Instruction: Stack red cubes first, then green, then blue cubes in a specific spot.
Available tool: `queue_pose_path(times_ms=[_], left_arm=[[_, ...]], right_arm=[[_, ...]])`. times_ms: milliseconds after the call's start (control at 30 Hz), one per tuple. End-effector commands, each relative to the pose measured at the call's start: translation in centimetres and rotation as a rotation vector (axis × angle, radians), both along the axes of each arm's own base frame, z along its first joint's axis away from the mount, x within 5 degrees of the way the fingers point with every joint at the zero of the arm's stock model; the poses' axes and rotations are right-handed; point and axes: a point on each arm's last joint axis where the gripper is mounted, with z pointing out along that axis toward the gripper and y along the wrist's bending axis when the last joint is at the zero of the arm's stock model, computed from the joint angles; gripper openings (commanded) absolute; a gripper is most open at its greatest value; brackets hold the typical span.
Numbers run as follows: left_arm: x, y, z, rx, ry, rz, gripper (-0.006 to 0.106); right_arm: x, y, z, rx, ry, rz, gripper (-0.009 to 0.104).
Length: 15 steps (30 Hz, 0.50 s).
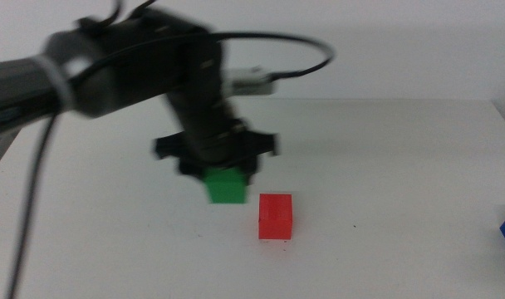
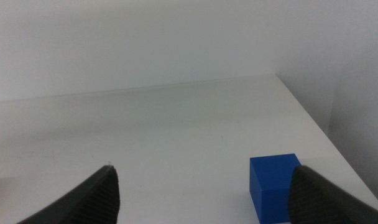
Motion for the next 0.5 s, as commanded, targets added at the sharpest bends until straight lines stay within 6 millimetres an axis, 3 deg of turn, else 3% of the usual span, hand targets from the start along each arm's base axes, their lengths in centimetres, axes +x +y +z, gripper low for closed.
queue_pose_path(times_ms=[0,167,467], left_arm=[[-0.2,-2.8,0.8,0.011,0.018,0.008,0.005],[0.5,-7.0,0.2,0.020,0.022,-0.015,0.007],[1.8,-8.0,-2.5,0.031,0.031,0.005,0.008]], right_arm=[[0.0,0.0,0.0,-0.010,-0.011,-0.002,0.085],[0.0,0.0,0.0,-0.010,-0.011,-0.002,0.085],[0.0,0.0,0.0,-0.010,-0.011,-0.002,0.085]])
